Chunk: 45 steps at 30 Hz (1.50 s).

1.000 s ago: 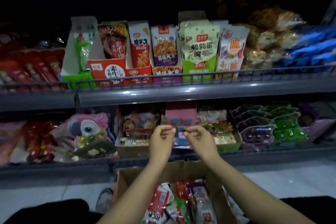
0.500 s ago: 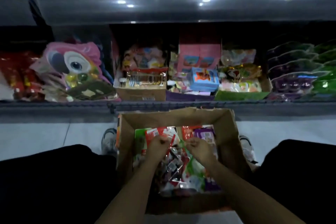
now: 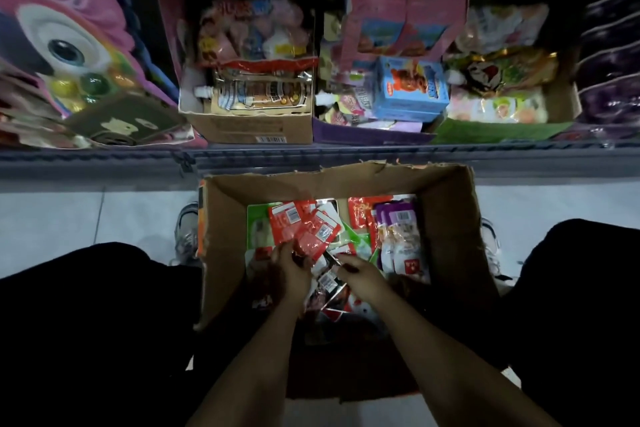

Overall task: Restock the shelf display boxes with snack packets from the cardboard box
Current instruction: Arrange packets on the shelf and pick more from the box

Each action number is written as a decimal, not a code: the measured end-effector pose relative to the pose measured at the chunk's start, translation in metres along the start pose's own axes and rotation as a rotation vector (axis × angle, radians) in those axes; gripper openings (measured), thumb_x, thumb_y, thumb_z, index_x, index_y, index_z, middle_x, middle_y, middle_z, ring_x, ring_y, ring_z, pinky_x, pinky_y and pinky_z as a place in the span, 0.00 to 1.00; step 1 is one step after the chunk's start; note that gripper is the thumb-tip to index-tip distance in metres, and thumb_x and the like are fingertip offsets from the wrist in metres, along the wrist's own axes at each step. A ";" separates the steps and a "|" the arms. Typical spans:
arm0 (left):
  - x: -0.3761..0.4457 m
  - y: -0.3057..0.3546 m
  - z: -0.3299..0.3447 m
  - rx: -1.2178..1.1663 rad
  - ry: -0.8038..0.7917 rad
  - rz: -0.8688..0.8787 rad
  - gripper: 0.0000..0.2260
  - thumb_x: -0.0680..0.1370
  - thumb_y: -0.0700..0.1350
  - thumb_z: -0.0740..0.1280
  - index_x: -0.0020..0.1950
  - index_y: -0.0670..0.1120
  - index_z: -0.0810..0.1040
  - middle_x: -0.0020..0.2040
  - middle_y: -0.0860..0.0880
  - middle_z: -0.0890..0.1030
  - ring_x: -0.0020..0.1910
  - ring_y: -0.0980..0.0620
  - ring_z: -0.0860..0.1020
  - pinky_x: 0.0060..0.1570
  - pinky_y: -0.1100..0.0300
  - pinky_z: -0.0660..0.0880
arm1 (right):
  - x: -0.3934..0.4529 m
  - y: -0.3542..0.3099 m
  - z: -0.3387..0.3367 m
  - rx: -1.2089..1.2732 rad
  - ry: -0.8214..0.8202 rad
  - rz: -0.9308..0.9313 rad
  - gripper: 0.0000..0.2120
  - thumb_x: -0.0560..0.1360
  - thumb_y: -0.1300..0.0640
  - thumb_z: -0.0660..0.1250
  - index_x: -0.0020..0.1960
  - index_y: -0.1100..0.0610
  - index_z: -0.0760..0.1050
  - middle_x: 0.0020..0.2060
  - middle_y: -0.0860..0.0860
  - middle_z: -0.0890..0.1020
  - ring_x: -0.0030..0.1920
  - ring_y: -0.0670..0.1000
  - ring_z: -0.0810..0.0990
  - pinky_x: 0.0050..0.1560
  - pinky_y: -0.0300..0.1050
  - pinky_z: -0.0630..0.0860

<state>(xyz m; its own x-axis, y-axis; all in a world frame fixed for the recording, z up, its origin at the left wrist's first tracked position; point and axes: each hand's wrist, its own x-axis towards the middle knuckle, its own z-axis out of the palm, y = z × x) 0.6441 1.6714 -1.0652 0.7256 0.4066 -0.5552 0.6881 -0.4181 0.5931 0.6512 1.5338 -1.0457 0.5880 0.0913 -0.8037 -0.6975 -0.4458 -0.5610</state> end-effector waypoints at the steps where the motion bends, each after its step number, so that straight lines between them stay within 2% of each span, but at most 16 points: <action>1: 0.001 0.001 -0.001 0.047 0.012 0.030 0.20 0.73 0.34 0.69 0.65 0.38 0.74 0.65 0.39 0.71 0.63 0.41 0.71 0.62 0.56 0.66 | 0.001 -0.001 0.002 0.021 -0.001 0.003 0.20 0.78 0.55 0.64 0.68 0.55 0.70 0.65 0.52 0.74 0.52 0.45 0.73 0.42 0.32 0.70; 4: 0.005 0.000 0.000 0.098 -0.025 0.059 0.20 0.73 0.34 0.68 0.65 0.39 0.74 0.63 0.38 0.73 0.62 0.40 0.73 0.63 0.53 0.69 | 0.004 -0.004 0.004 0.061 0.001 0.006 0.20 0.78 0.54 0.64 0.68 0.55 0.70 0.67 0.52 0.73 0.60 0.48 0.74 0.50 0.33 0.68; 6: 0.005 0.001 0.005 -0.006 -0.100 -0.003 0.20 0.73 0.30 0.67 0.65 0.37 0.73 0.63 0.38 0.75 0.62 0.40 0.73 0.63 0.51 0.69 | 0.004 -0.006 0.004 0.095 0.015 0.008 0.19 0.78 0.55 0.64 0.68 0.55 0.71 0.64 0.53 0.75 0.59 0.49 0.76 0.51 0.35 0.70; 10: 0.002 0.007 0.014 -0.233 -0.110 -0.116 0.18 0.72 0.23 0.63 0.61 0.32 0.72 0.61 0.36 0.75 0.59 0.42 0.74 0.50 0.66 0.72 | 0.006 -0.004 0.002 0.269 0.041 0.039 0.20 0.77 0.59 0.66 0.68 0.54 0.71 0.60 0.52 0.78 0.53 0.46 0.75 0.55 0.37 0.69; 13: -0.006 0.017 0.007 -0.292 -0.117 -0.063 0.19 0.72 0.24 0.64 0.61 0.34 0.75 0.58 0.37 0.78 0.55 0.43 0.76 0.42 0.70 0.72 | 0.009 -0.002 -0.005 0.355 0.021 0.043 0.24 0.74 0.65 0.68 0.68 0.55 0.71 0.56 0.53 0.79 0.51 0.48 0.77 0.54 0.38 0.72; 15: -0.011 0.027 0.000 -0.280 -0.162 -0.009 0.20 0.73 0.28 0.66 0.64 0.39 0.74 0.56 0.41 0.79 0.53 0.46 0.76 0.40 0.71 0.71 | 0.007 -0.003 -0.010 0.366 -0.020 0.032 0.27 0.72 0.69 0.68 0.69 0.54 0.70 0.51 0.53 0.79 0.46 0.47 0.78 0.46 0.36 0.74; 18: -0.017 0.045 -0.011 -0.313 -0.252 0.018 0.25 0.74 0.31 0.67 0.70 0.43 0.69 0.57 0.49 0.77 0.56 0.52 0.74 0.50 0.66 0.71 | 0.002 -0.007 -0.018 0.360 -0.066 0.021 0.31 0.71 0.69 0.69 0.70 0.49 0.68 0.47 0.53 0.78 0.40 0.45 0.76 0.35 0.33 0.72; 22: -0.023 0.068 -0.030 -0.337 -0.351 0.080 0.27 0.74 0.34 0.69 0.71 0.47 0.68 0.61 0.50 0.77 0.58 0.49 0.76 0.56 0.55 0.74 | -0.011 -0.015 -0.031 0.419 -0.086 -0.025 0.33 0.71 0.68 0.69 0.71 0.49 0.65 0.45 0.51 0.76 0.46 0.48 0.77 0.43 0.37 0.75; 24: -0.028 0.077 -0.040 -0.332 -0.386 0.119 0.24 0.73 0.35 0.70 0.67 0.48 0.72 0.54 0.51 0.80 0.53 0.51 0.78 0.49 0.61 0.75 | -0.022 -0.022 -0.041 0.446 -0.087 -0.084 0.32 0.72 0.69 0.68 0.71 0.50 0.65 0.42 0.50 0.77 0.48 0.49 0.78 0.50 0.41 0.75; 27: -0.041 0.091 -0.058 -0.358 -0.456 0.129 0.23 0.71 0.33 0.71 0.64 0.46 0.74 0.53 0.49 0.82 0.50 0.51 0.79 0.41 0.67 0.76 | -0.043 -0.040 -0.054 0.469 -0.075 -0.172 0.29 0.72 0.71 0.66 0.67 0.47 0.68 0.37 0.50 0.79 0.45 0.51 0.80 0.47 0.41 0.76; 29: -0.053 0.103 -0.071 -0.378 -0.498 0.133 0.23 0.70 0.31 0.72 0.62 0.44 0.74 0.49 0.49 0.83 0.47 0.49 0.81 0.45 0.62 0.77 | -0.059 -0.051 -0.061 0.443 -0.079 -0.244 0.26 0.72 0.70 0.68 0.65 0.51 0.72 0.44 0.55 0.81 0.49 0.55 0.81 0.50 0.44 0.78; 31: -0.067 0.122 -0.087 -0.342 -0.486 0.150 0.23 0.69 0.31 0.73 0.60 0.48 0.73 0.46 0.53 0.81 0.44 0.54 0.80 0.44 0.64 0.77 | -0.079 -0.063 -0.069 0.410 -0.064 -0.300 0.21 0.71 0.67 0.70 0.62 0.53 0.77 0.49 0.56 0.81 0.53 0.55 0.80 0.57 0.47 0.76; 34: -0.079 0.149 -0.110 -0.242 -0.441 0.183 0.33 0.67 0.35 0.76 0.68 0.49 0.68 0.57 0.48 0.78 0.54 0.50 0.78 0.57 0.53 0.75 | -0.112 -0.086 -0.079 0.365 -0.048 -0.371 0.14 0.72 0.65 0.70 0.54 0.52 0.81 0.53 0.58 0.81 0.54 0.55 0.80 0.60 0.46 0.75; 38: -0.088 0.193 -0.148 -0.082 -0.382 0.275 0.25 0.65 0.41 0.78 0.59 0.49 0.75 0.58 0.50 0.77 0.55 0.50 0.77 0.58 0.56 0.74 | -0.157 -0.124 -0.090 0.320 -0.023 -0.479 0.15 0.71 0.64 0.70 0.57 0.55 0.79 0.53 0.59 0.82 0.53 0.55 0.81 0.61 0.47 0.75; 42: -0.108 0.237 -0.194 0.032 -0.460 0.433 0.18 0.65 0.45 0.78 0.53 0.48 0.80 0.56 0.49 0.80 0.55 0.51 0.78 0.62 0.56 0.72 | -0.199 -0.163 -0.100 0.293 0.023 -0.599 0.17 0.71 0.65 0.70 0.60 0.58 0.78 0.49 0.54 0.82 0.46 0.46 0.81 0.50 0.33 0.76; 45: -0.129 0.262 -0.229 0.085 -0.488 0.535 0.15 0.66 0.46 0.77 0.51 0.51 0.81 0.54 0.51 0.81 0.55 0.53 0.78 0.63 0.57 0.71 | -0.224 -0.191 -0.108 0.224 0.048 -0.691 0.17 0.71 0.61 0.71 0.60 0.55 0.77 0.49 0.53 0.83 0.48 0.47 0.81 0.50 0.34 0.76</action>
<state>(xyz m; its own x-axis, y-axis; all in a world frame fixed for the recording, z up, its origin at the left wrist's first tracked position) 0.7293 1.6957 -0.7045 0.8706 -0.2711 -0.4106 0.2222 -0.5279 0.8197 0.6965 1.5026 -0.7373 0.9381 0.2447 -0.2449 -0.2250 -0.1069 -0.9685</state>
